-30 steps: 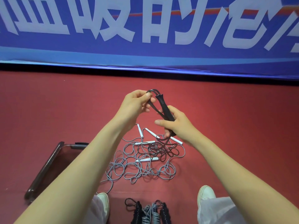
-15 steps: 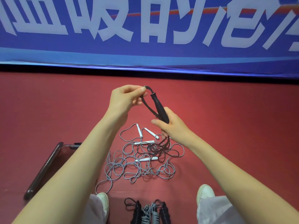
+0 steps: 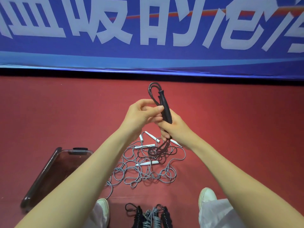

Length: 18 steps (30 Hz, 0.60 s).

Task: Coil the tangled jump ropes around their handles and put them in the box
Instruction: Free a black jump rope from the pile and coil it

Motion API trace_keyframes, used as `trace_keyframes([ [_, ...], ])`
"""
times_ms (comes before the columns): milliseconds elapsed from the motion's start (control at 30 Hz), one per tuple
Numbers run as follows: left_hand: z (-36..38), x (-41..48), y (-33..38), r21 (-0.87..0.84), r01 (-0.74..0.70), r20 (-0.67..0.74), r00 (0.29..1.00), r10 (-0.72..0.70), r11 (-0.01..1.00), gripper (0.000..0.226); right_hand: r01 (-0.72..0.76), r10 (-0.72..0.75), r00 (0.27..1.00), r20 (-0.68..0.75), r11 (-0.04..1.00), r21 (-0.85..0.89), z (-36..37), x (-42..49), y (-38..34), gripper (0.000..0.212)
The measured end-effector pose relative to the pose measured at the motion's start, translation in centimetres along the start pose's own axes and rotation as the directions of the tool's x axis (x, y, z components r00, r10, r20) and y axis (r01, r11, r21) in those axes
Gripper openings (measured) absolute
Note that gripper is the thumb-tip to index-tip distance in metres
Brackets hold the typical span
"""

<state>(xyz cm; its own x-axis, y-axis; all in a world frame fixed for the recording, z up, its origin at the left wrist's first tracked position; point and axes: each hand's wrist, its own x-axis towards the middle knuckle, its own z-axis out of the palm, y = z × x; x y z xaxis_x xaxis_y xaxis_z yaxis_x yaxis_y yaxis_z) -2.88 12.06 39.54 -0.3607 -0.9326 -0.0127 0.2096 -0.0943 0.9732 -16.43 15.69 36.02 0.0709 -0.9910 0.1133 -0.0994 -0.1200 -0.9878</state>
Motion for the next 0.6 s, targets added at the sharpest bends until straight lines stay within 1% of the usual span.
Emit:
trace_keyframes([
  [33,-0.1,0.0,0.0,-0.045,0.03,-0.014,0.999,-0.031,0.999,0.033,-0.005,0.004,1.0,0.019,1.0,0.009,0.1,-0.1,-0.1,0.02],
  [67,-0.3,0.1,0.0,-0.066,0.051,0.003,0.999,-0.051,0.997,0.036,-0.016,0.014,0.998,0.053,0.999,0.036,0.1,-0.1,-0.2,0.02],
  [133,-0.7,0.2,0.3,-0.008,0.057,0.106,0.993,-0.055,0.998,0.025,-0.067,0.051,0.986,0.16,0.993,0.1,0.0,-0.3,-0.6,0.019],
  [200,-1.1,0.3,0.5,0.048,0.043,0.201,0.978,-0.052,0.998,0.016,-0.136,0.089,0.958,0.271,0.978,0.158,-0.3,-0.6,-1.0,0.015],
  [267,-1.2,0.3,0.4,0.021,0.071,0.272,0.959,-0.074,0.997,0.015,-0.196,0.115,0.933,0.34,0.957,0.213,-0.5,-0.8,-1.1,0.013],
  [333,-1.0,0.3,0.2,-0.018,0.083,0.293,0.953,-0.074,0.996,0.013,-0.231,0.126,0.921,0.369,0.939,0.255,-0.5,-0.8,-1.2,0.01],
  [433,-0.6,0.5,0.3,-0.048,0.067,0.209,0.976,-0.056,0.997,0.007,-0.238,0.118,0.925,0.361,0.92,0.31,-0.6,-0.6,-0.9,0.007],
  [500,-0.5,0.6,0.2,-0.055,0.058,0.18,0.983,-0.047,0.997,0.007,-0.23,0.115,0.933,0.34,0.919,0.321,-0.7,-0.5,-0.6,0.011],
  [600,-0.5,0.4,0.2,-0.048,0.059,0.227,0.973,-0.047,0.997,0.01,-0.241,0.128,0.932,0.34,0.918,0.314,-0.7,-0.6,-0.5,0.017],
])
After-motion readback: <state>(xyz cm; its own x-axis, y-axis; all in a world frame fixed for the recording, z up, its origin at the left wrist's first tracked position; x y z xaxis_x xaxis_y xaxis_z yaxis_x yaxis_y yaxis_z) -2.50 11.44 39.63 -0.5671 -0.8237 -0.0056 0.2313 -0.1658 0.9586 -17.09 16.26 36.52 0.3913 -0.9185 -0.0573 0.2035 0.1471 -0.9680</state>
